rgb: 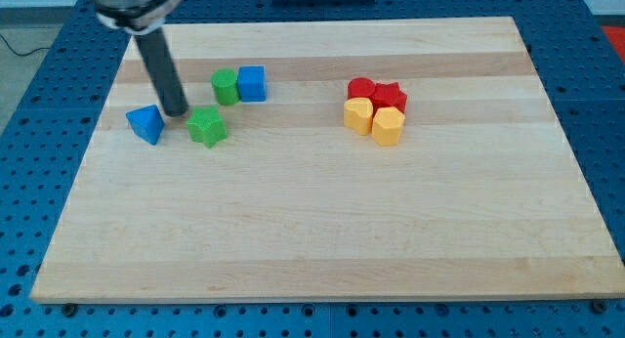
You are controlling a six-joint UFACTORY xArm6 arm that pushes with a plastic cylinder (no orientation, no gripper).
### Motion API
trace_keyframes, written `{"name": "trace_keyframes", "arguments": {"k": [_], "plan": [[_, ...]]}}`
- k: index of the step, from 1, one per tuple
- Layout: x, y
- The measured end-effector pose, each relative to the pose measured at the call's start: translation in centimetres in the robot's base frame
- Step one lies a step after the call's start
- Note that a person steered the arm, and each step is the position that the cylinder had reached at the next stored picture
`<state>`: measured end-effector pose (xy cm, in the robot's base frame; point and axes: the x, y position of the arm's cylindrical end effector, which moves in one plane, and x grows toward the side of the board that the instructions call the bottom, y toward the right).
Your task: Move the blue cube towards the group of yellow and red blocks
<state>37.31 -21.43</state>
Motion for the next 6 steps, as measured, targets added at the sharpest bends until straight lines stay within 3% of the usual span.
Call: {"name": "trace_keyframes", "arguments": {"k": [2,4,6], "plan": [[-6.3,2.5],[-4.6,11.4],[-2.7,14.8]]}}
